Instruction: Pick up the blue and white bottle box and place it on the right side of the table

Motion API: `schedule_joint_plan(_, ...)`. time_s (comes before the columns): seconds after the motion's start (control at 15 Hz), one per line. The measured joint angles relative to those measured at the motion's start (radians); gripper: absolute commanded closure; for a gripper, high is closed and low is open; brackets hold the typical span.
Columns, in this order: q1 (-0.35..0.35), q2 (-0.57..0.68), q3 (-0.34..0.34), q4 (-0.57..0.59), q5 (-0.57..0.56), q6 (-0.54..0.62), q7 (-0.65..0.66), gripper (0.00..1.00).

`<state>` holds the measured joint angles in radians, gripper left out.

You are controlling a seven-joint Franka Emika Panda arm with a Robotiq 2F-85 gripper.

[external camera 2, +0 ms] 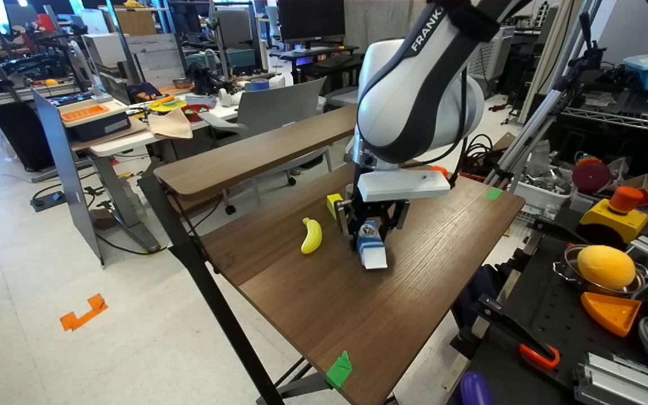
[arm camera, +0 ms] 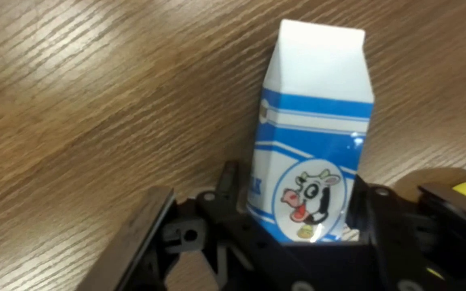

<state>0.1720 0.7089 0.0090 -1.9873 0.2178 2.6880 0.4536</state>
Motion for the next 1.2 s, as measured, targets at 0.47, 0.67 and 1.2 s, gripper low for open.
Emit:
schedule_joint_plan(0.47,0.025,-0.047,-0.003,-0.006,0.000,-0.092,0.001,0.80)
schedule_joint_plan(0.67,0.035,-0.144,-0.003,-0.059,0.000,-0.113,0.007,0.80)
schedule_joint_plan(1.2,0.007,-0.424,-0.051,-0.204,0.001,-0.115,0.153,0.80)
